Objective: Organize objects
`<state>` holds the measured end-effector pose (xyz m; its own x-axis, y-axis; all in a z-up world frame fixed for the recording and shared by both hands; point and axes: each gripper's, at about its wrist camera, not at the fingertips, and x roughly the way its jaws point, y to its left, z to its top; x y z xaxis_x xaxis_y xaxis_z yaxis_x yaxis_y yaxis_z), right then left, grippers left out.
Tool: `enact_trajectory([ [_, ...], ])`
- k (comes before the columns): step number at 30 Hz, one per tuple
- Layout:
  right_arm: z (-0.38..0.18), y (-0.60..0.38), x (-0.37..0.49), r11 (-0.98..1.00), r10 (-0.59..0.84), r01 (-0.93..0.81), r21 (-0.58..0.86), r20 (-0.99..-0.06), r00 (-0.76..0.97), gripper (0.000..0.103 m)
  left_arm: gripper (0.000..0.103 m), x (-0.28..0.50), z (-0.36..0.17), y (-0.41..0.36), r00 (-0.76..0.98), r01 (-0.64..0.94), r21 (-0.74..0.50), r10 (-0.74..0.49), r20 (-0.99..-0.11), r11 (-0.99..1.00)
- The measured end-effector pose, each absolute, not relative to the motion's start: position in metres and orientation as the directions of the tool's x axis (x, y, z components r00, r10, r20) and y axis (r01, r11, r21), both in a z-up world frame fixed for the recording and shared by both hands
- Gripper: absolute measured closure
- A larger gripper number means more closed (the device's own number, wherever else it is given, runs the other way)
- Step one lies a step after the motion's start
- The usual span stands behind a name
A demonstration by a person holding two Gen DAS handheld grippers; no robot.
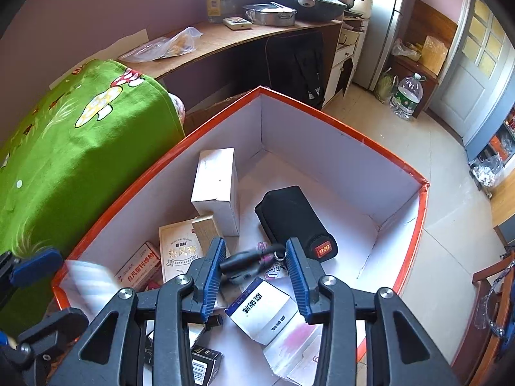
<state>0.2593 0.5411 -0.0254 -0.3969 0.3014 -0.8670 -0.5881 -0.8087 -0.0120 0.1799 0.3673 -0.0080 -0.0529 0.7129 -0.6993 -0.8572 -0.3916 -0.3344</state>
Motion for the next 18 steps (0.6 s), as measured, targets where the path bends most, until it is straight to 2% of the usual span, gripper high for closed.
enact_trajectory([
  [8,-0.021,0.542,0.273,-0.799,0.288,-0.601,0.030,-0.858,-0.425,0.058,0.024,0.174,-0.005,0.349,-0.042,-0.822,-0.392,0.732,-0.681,-0.413],
  [14,-0.005,0.528,0.286,-0.816,0.284,-0.576,0.042,-0.839,-0.464,0.047,0.014,0.184,0.007,0.333,-0.075,-0.807,-0.394,0.737,-0.671,-0.441],
  [18,0.007,0.521,0.306,-0.804,0.351,-0.594,-0.010,-0.815,-0.462,0.031,0.004,0.205,0.012,0.329,-0.122,-0.798,-0.348,0.697,-0.706,-0.492],
])
